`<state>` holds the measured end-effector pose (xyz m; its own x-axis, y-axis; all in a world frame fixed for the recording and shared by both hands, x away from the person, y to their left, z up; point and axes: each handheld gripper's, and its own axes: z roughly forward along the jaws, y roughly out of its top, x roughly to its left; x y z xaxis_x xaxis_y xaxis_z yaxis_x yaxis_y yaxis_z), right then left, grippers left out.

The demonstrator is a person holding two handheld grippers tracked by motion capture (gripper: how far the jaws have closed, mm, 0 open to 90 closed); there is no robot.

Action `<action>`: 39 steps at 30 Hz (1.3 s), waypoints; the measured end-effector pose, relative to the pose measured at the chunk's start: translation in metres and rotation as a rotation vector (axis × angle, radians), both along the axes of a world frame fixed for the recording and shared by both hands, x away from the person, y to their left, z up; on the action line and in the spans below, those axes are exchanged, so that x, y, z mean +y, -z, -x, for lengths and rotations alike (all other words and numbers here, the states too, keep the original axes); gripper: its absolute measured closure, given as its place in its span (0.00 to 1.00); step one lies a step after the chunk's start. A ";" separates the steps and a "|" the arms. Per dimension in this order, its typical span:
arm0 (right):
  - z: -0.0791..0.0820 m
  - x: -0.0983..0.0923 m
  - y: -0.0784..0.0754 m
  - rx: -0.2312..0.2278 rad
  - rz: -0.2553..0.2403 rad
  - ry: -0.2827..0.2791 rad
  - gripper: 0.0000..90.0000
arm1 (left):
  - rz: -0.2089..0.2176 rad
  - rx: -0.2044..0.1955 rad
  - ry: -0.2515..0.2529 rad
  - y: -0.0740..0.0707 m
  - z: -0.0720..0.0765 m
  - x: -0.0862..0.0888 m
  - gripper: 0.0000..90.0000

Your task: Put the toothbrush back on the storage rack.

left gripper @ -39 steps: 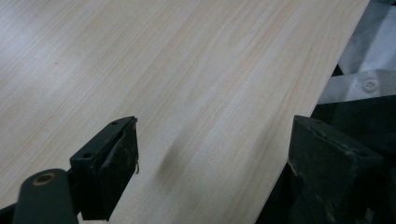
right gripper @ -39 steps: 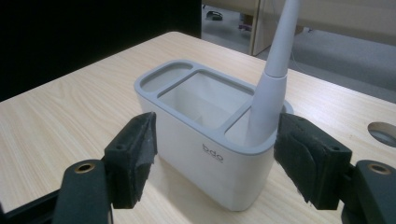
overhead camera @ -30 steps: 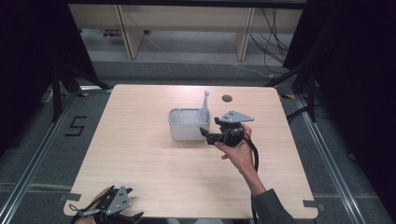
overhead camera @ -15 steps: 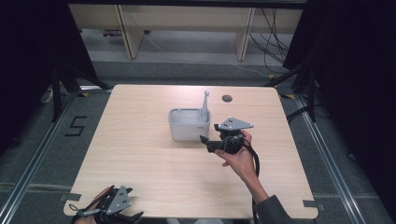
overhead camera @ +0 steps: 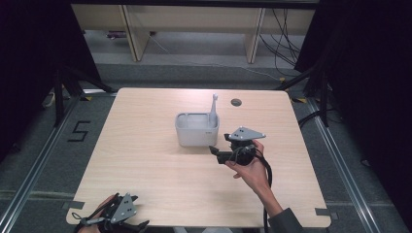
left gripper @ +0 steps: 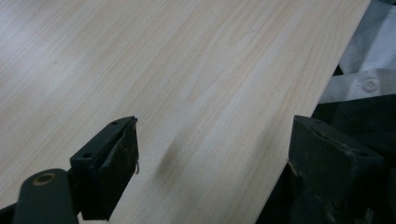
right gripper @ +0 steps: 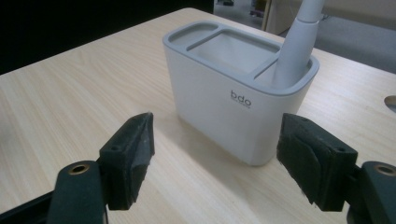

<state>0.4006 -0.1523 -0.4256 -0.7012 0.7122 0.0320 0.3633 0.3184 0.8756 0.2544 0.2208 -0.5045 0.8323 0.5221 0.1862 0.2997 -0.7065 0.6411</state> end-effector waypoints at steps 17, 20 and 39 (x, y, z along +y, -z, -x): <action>0.010 -0.002 0.009 0.037 -0.004 0.006 0.26 | -0.011 0.002 0.008 -0.001 0.000 0.001 0.18; 0.011 -0.002 0.010 0.041 -0.001 0.005 0.26 | -0.005 0.000 0.002 -0.001 -0.001 0.001 0.18; 0.026 -0.005 0.022 0.045 0.035 -0.018 0.26 | -0.013 0.001 0.011 -0.001 0.000 0.001 0.18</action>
